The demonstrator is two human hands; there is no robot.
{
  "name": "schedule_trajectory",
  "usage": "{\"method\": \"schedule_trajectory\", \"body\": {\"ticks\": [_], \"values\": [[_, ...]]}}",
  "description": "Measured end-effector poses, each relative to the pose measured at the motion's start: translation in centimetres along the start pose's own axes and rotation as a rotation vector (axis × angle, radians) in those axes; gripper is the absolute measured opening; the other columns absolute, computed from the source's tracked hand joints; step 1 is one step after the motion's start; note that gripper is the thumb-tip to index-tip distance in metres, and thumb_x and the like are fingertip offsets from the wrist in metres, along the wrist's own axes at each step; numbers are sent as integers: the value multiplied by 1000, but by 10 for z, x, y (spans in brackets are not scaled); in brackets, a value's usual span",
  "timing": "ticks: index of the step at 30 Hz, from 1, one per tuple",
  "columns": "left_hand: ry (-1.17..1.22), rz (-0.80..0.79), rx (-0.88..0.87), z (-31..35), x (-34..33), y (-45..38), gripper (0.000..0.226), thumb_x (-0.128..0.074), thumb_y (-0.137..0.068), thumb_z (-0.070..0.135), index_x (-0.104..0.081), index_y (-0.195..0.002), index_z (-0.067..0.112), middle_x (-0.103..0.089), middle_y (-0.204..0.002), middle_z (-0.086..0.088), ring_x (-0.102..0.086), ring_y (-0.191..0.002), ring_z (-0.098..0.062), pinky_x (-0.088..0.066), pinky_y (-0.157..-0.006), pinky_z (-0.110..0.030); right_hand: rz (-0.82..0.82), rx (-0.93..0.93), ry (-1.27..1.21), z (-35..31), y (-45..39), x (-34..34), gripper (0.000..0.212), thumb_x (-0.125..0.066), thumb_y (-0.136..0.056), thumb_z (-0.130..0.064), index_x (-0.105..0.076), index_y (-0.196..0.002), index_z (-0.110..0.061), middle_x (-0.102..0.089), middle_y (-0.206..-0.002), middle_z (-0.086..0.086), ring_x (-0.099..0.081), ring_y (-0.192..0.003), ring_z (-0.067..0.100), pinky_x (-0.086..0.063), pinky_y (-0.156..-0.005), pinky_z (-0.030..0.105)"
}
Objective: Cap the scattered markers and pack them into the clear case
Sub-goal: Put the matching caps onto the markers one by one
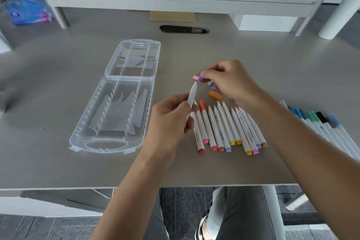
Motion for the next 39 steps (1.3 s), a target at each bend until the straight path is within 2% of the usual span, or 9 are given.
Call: {"method": "schedule_trajectory", "body": {"ticks": [4,9,17,20,23,29,32,36,39], "values": [[26,-6,29,-4,-6,0,34,-47,-95,0,-77,-101,15,-67,-78,1,-39,-56,-13,-35,-52,-26,-157,-140,-299,2,17,0,16,-68,-98,-15,-75,-103,-2,-77,-77,0,-44,-56,8,-34,-49,22],[31,-23,42,-9,-9,2,33,-47,-94,-1,-77,-97,13,-63,-82,-5,-35,-58,-16,-31,-51,-27,-172,-95,-260,1,27,11,15,-67,-99,-13,-80,-103,-16,-77,-78,-3,-46,-60,7,-35,-53,21],[-40,-12,-11,-6,-10,4,27,-51,-98,1,-76,-97,12,-67,-78,-2,-41,-56,-12,-36,-53,-26,-229,-46,-246,-2,43,11,20,-67,-99,-12,-81,-110,-20,-75,-74,-7,-46,-63,10,-34,-55,24],[-171,27,-94,-3,-10,4,24,-54,-99,6,-75,-96,16,-67,-73,2,-44,-57,-12,-39,-57,-30,-180,-28,-260,-4,51,13,19,-65,-100,-12,-79,-112,-17,-68,-59,-11,-45,-57,7,-37,-50,18],[-217,52,-150,-2,-15,6,26,-54,-98,7,-75,-89,19,-66,-73,-12,-45,-58,-16,-38,-60,-36,-114,-3,-260,-4,56,13,18,-66,-100,-11,-80,-110,-17,-67,-58,-13,-44,-55,7,-39,-49,16],[-273,66,-199,3,-22,18,26,-52,-98,8,-76,-95,19,-51,-52,11,-43,-51,-11,-38,-50,-24,-94,-7,-319,-1,72,17,21,-65,-100,-15,-82,-109,-24,-75,-78,-7,-46,-56,9,-39,-53,21],[-430,137,-300,10,-19,27,24,-52,-99,12,-74,-89,14,-53,-57,-4,-42,-52,-13,-36,-45,-23,-5,24,-297,-1,78,32,20,-63,-102,-20,-79,-115,-23,-80,-88,-1,-53,-55,7,-43,-52,20],[-742,321,-398,13,-2,31,23,-50,-97,15,-66,-81,9,-53,-66,-4,-47,-67,-22,-32,-61,-34,235,112,-193,6,88,62,21,-59,-104,-15,-79,-111,-13,-77,-85,5,-57,-51,-2,-49,-56,16],[-956,383,-400,8,1,35,20,-47,-95,15,-63,-88,6,-62,-81,-11,-54,-84,-33,-36,-67,-35,265,125,-88,14,96,72,24,-55,-103,-10,-79,-102,-14,-74,-77,2,-57,-49,-7,-45,-53,12]]}}
Point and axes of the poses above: each hand's wrist, its own y-axis away from the middle knuckle, its own x-axis out of the back of the hand, z = x × y, the point moved 7 cm from there along -y, towards the middle knuckle
